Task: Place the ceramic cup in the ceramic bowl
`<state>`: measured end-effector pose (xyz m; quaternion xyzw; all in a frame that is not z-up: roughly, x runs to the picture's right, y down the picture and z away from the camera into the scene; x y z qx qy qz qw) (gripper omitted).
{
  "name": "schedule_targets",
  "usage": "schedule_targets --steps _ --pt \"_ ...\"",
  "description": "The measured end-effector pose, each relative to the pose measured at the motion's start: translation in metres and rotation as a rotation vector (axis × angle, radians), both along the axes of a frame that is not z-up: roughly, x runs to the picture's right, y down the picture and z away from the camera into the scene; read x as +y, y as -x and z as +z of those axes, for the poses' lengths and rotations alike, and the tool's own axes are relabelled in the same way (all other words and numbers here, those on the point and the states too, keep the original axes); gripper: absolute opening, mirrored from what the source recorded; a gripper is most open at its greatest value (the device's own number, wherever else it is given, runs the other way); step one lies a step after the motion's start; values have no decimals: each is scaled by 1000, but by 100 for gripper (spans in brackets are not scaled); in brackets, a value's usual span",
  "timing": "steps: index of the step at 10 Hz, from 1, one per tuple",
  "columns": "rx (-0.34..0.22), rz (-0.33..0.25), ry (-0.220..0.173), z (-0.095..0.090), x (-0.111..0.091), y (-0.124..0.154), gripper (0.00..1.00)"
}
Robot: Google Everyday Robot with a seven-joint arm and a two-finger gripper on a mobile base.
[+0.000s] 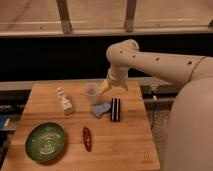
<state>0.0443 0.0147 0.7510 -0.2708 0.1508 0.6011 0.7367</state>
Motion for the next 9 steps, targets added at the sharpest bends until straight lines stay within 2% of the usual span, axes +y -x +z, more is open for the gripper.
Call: schedule_targets --steps 2,5,7,9 --pt "6 -15 -11 0 -6 -1 80" --pt "-18 -45 -26 12 -25 7 80" --pt "-89 -61 -30 28 -42 8 80" --pt "-122 -73 -21 45 -53 14 80"
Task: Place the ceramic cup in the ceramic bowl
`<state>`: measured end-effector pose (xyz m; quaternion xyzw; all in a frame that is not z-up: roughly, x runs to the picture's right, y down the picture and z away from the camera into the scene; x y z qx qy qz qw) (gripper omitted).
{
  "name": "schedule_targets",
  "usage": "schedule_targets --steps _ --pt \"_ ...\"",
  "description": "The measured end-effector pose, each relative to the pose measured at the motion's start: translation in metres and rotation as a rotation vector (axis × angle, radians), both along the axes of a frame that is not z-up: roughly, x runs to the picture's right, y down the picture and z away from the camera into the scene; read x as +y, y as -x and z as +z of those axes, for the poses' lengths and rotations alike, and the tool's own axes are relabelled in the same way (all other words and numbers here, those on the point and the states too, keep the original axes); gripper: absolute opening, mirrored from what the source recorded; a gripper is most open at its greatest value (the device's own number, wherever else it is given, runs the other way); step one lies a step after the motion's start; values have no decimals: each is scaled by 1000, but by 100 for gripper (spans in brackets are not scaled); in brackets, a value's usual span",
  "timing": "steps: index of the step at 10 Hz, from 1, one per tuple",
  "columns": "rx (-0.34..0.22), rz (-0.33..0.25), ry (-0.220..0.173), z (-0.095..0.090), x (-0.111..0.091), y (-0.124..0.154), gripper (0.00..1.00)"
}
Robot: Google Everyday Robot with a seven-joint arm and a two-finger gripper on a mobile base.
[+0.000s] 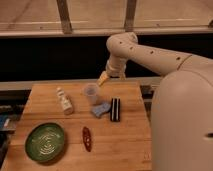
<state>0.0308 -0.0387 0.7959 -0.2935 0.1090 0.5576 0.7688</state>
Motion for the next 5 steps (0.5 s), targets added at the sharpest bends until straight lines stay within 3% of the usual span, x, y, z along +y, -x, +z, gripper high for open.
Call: schedule_targets --steps 3,5 --pt "-45 -13 30 21 -1 16 80" --pt "-47 -68 36 33 6 37 80"
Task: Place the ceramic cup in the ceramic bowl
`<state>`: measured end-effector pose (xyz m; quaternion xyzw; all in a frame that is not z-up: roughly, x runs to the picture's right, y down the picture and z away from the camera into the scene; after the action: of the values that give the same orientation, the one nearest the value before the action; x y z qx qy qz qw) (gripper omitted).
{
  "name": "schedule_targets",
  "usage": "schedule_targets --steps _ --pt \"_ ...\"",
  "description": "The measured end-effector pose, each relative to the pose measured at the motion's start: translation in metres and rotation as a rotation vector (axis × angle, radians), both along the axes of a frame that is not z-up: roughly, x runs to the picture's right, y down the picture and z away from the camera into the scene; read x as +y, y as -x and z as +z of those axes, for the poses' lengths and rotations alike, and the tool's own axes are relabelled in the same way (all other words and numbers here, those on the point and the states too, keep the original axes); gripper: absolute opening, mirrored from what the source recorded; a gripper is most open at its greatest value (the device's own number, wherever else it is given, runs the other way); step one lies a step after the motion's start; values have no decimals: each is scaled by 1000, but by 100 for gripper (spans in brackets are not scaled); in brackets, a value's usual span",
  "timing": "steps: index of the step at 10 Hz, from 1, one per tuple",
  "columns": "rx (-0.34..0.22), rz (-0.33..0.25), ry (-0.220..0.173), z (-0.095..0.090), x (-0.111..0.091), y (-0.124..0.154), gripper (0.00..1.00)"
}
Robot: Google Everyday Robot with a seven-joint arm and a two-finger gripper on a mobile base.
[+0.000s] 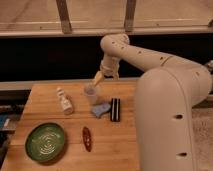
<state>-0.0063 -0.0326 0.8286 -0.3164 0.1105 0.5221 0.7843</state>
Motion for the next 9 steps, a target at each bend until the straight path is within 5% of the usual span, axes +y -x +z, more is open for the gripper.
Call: schedule_targets --steps 5,9 --pt "21 -139 -27 12 13 29 80" --pt "33 -183 -14 28 18 33 80"
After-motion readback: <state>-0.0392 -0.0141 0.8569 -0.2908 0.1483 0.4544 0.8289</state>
